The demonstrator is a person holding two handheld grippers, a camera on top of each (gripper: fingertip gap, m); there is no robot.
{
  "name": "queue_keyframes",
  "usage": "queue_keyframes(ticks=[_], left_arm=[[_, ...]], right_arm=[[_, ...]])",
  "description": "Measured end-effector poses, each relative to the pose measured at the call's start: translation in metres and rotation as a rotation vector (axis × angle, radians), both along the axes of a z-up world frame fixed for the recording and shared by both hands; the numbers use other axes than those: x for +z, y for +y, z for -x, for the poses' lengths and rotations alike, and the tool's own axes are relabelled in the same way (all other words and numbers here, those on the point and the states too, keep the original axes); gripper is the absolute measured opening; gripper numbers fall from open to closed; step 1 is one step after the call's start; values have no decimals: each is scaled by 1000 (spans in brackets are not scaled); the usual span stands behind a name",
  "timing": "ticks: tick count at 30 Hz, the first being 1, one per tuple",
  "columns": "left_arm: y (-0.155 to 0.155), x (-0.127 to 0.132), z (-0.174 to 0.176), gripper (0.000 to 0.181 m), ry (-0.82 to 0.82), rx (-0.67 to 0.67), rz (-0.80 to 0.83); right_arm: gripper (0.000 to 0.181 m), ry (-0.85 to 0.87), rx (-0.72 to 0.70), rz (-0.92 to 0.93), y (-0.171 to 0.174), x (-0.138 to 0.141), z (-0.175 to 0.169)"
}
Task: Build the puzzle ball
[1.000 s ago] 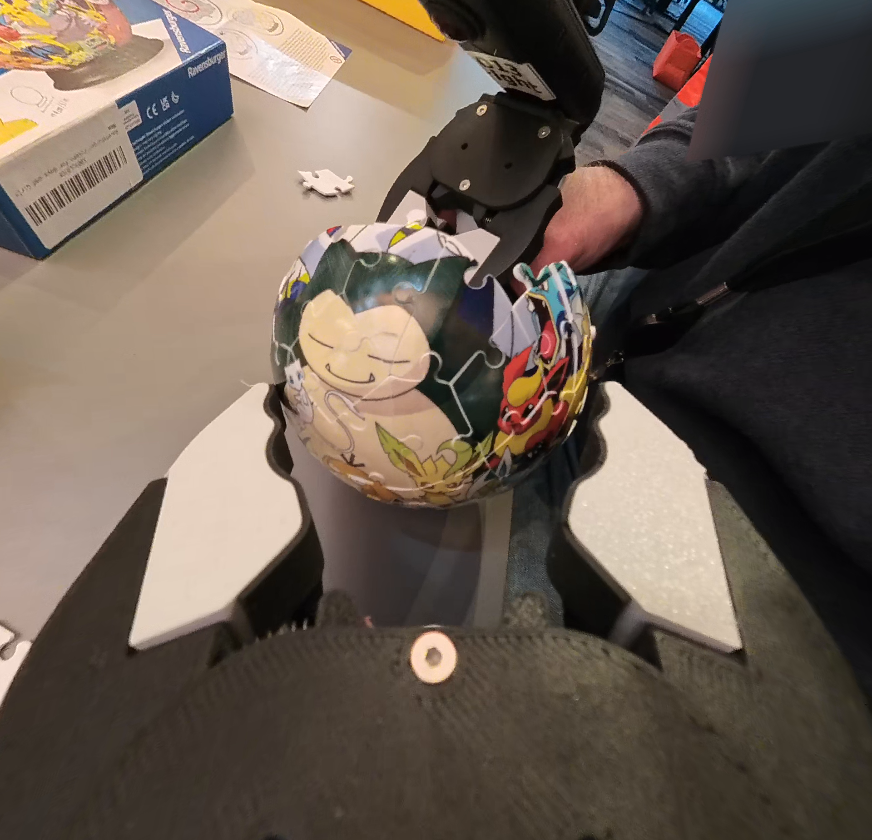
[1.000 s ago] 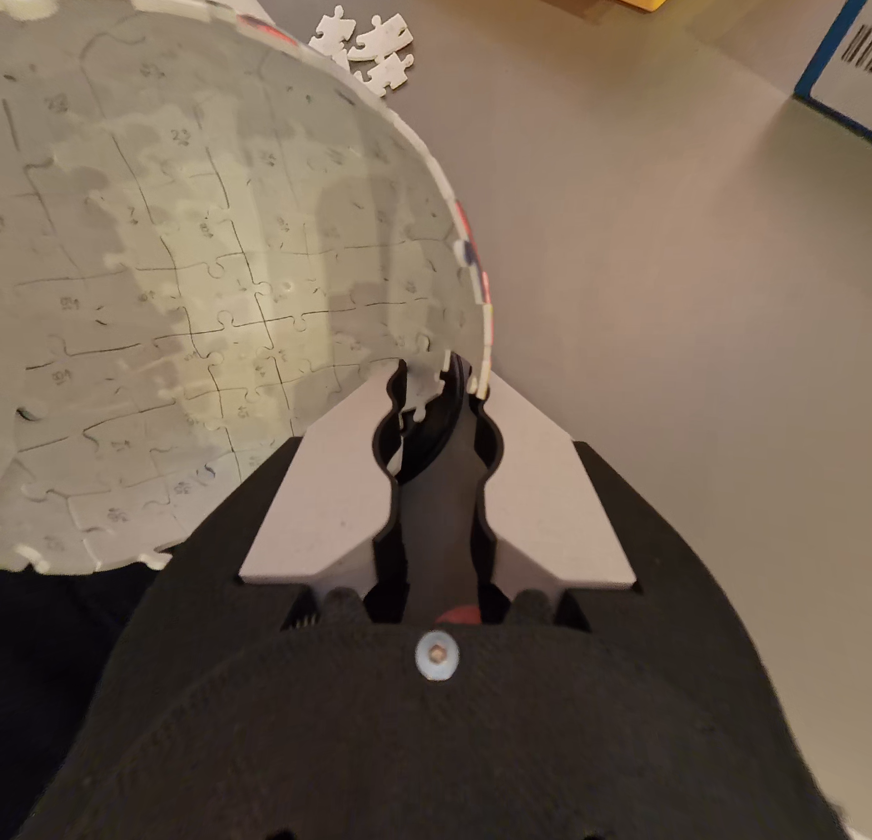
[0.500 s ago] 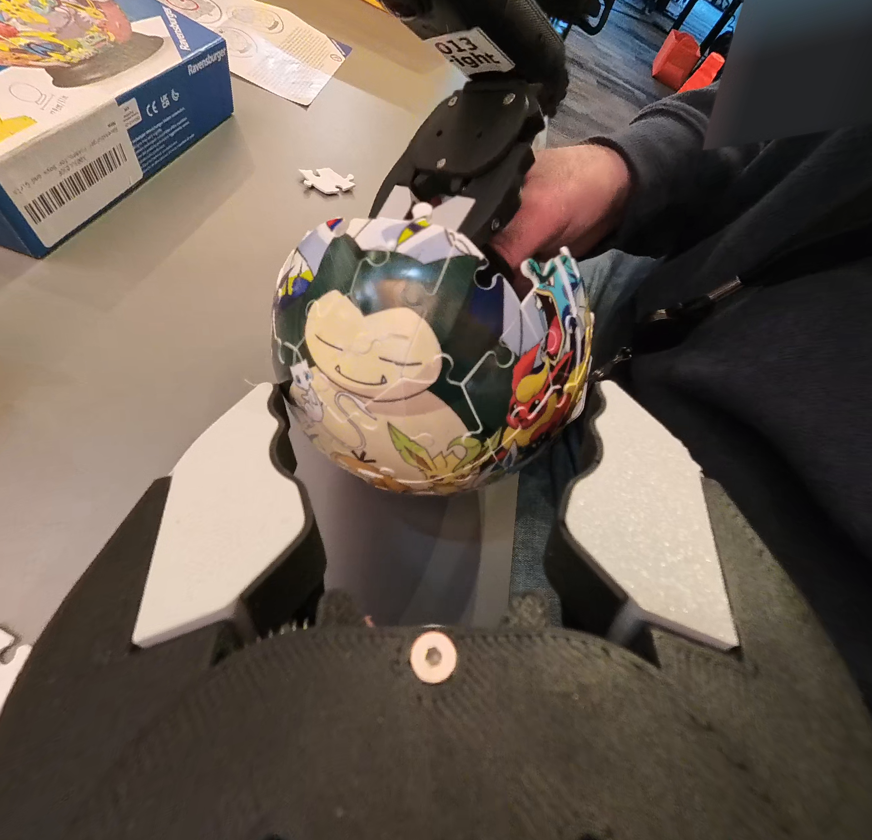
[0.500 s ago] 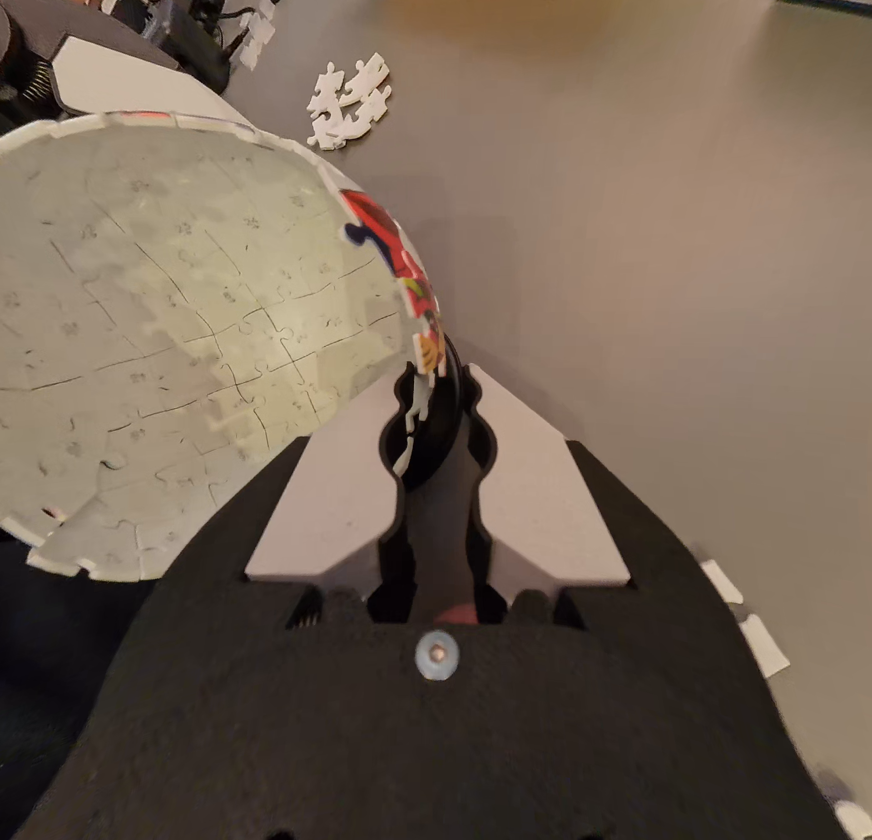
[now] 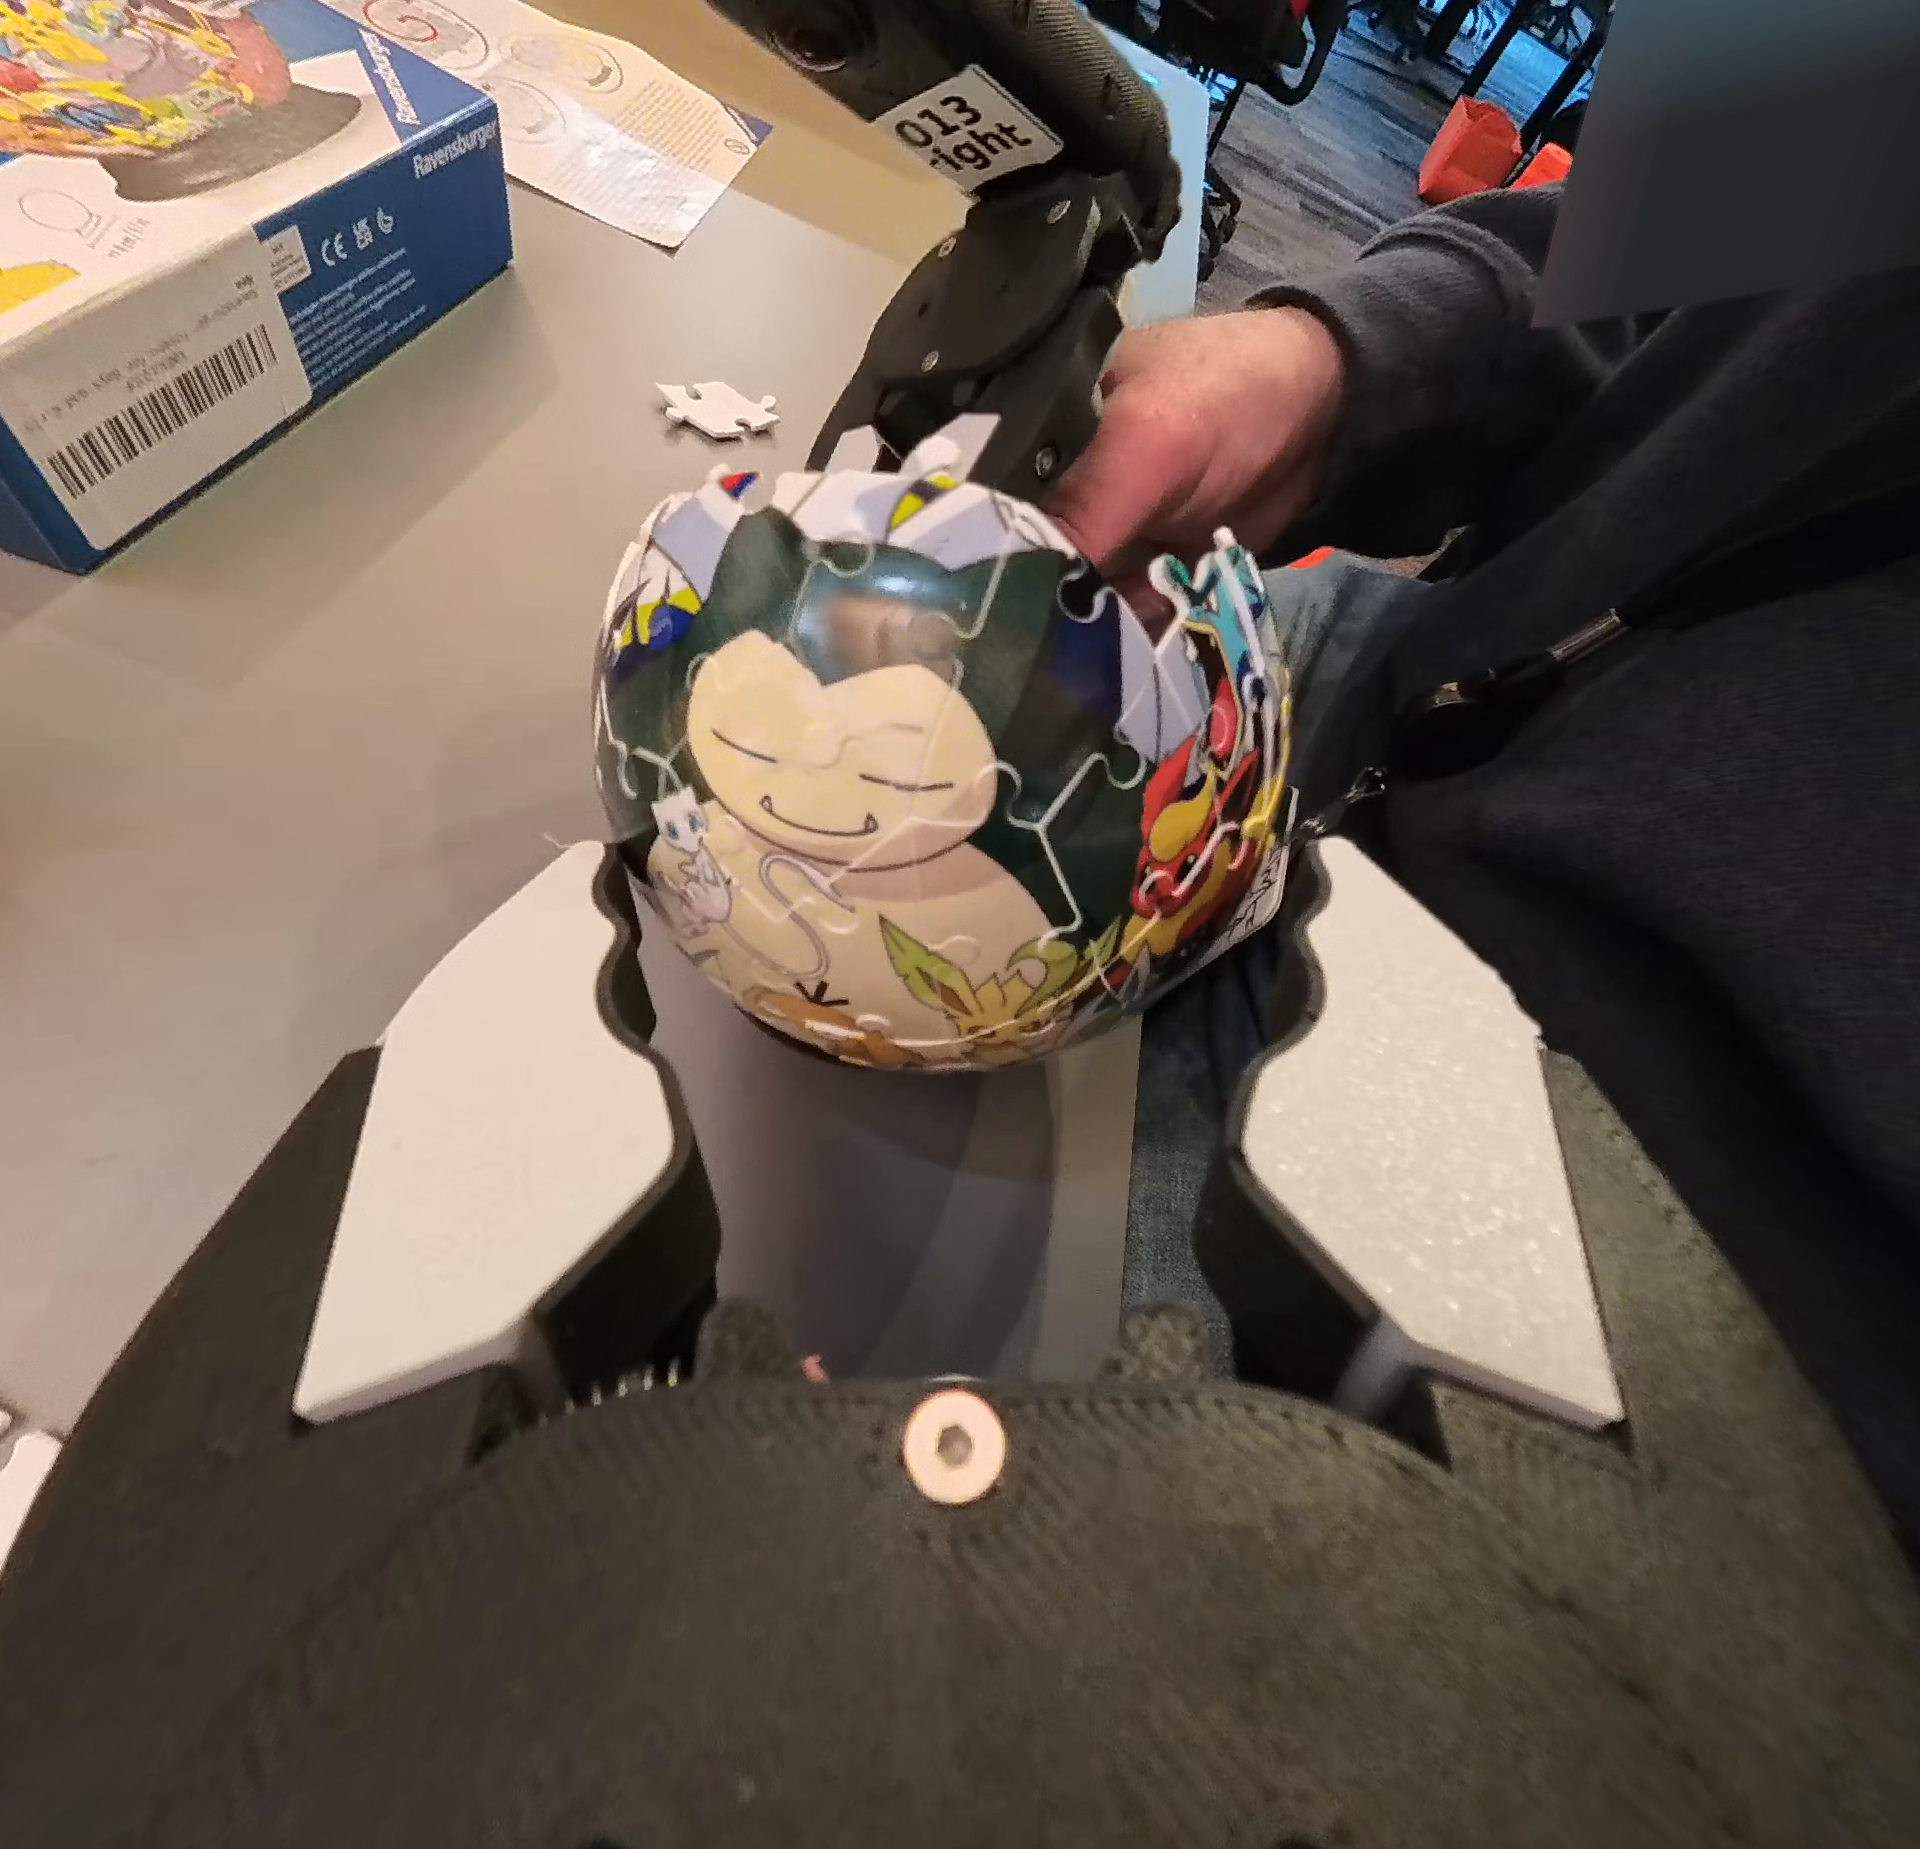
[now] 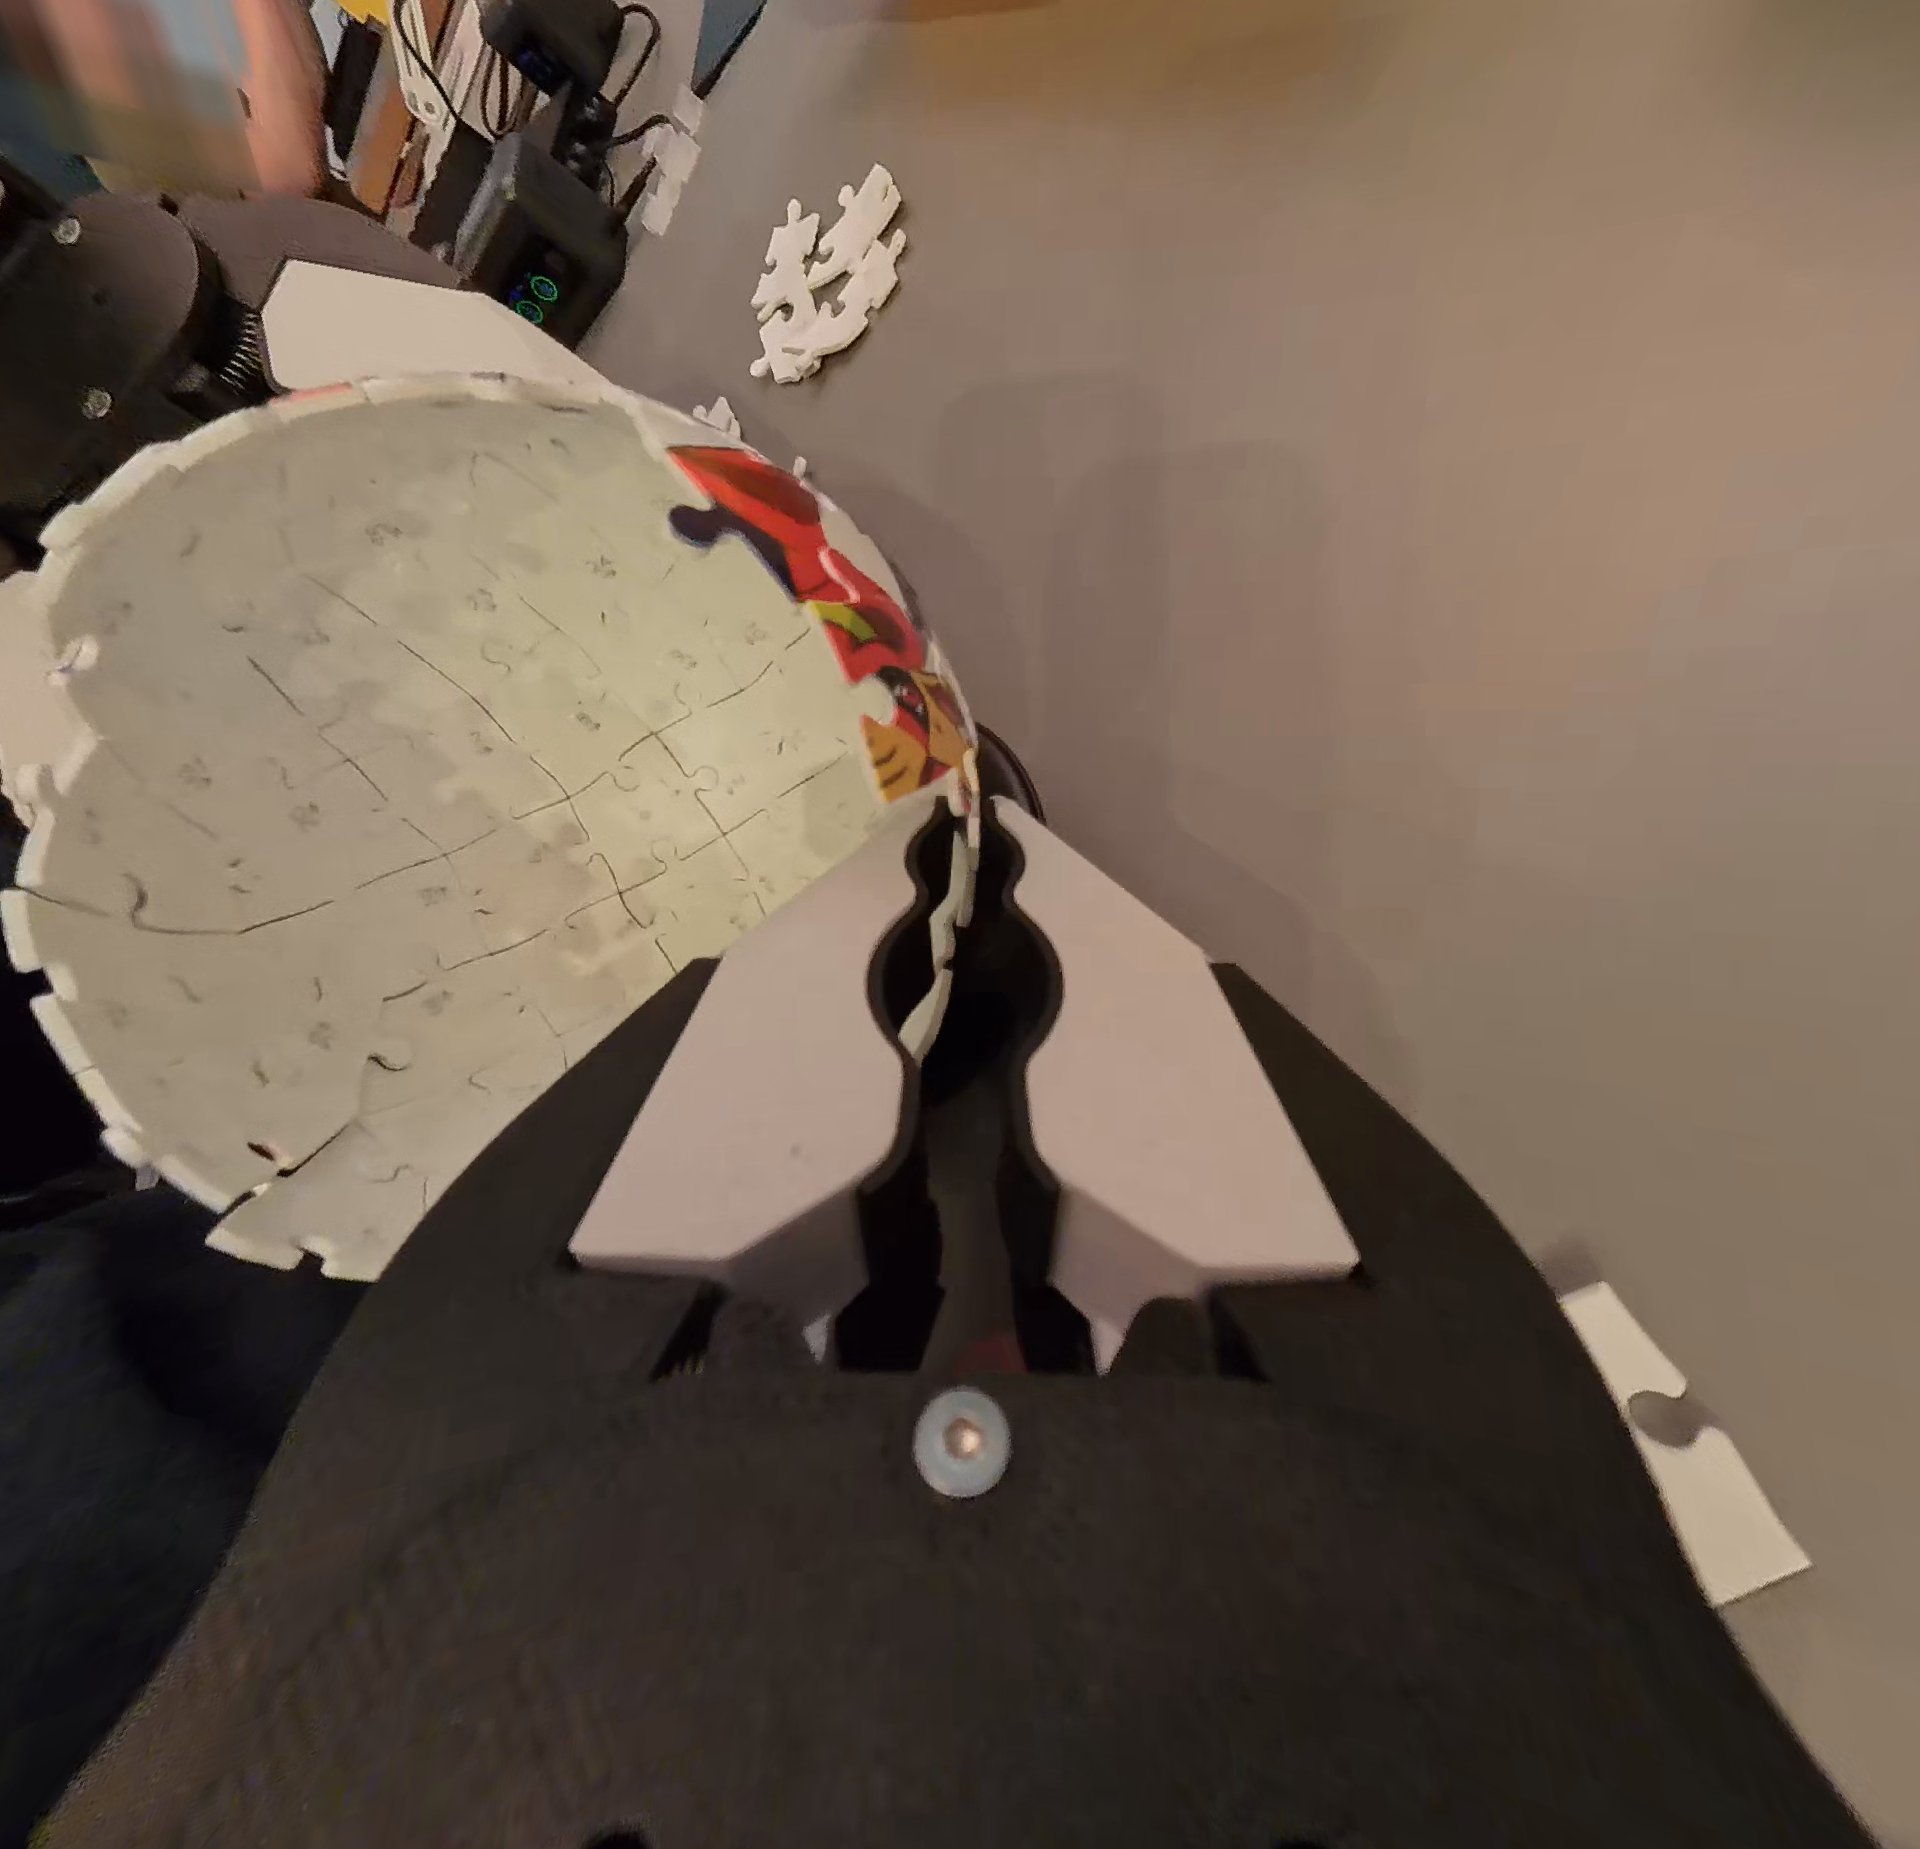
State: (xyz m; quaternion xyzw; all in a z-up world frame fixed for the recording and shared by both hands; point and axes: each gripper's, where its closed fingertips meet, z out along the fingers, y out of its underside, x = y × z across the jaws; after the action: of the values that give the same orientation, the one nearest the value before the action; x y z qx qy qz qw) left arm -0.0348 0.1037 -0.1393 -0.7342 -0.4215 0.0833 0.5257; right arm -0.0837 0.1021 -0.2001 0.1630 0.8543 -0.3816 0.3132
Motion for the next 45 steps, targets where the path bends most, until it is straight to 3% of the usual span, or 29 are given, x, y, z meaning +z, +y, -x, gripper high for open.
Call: queue_keyframes(ticks=[11,19,22,30,45], left_arm=[[0,-2,-2,116,1,-7,3],[6,-20,-5,134,39,-78,72],[11,-27,-5,133,52,-86,112],[11,-24,-2,131,64,-52,41],[10,-23,-5,130,30,-70,45]], right_arm=[[7,-15,35,-14,-1,-2,-3],[7,-21,126,-25,-3,-3,-12],[8,-18,140,-26,-4,-3,-13],[21,-6,146,-15,-3,-1,-12],[28,113,78,26,38,31,33]])
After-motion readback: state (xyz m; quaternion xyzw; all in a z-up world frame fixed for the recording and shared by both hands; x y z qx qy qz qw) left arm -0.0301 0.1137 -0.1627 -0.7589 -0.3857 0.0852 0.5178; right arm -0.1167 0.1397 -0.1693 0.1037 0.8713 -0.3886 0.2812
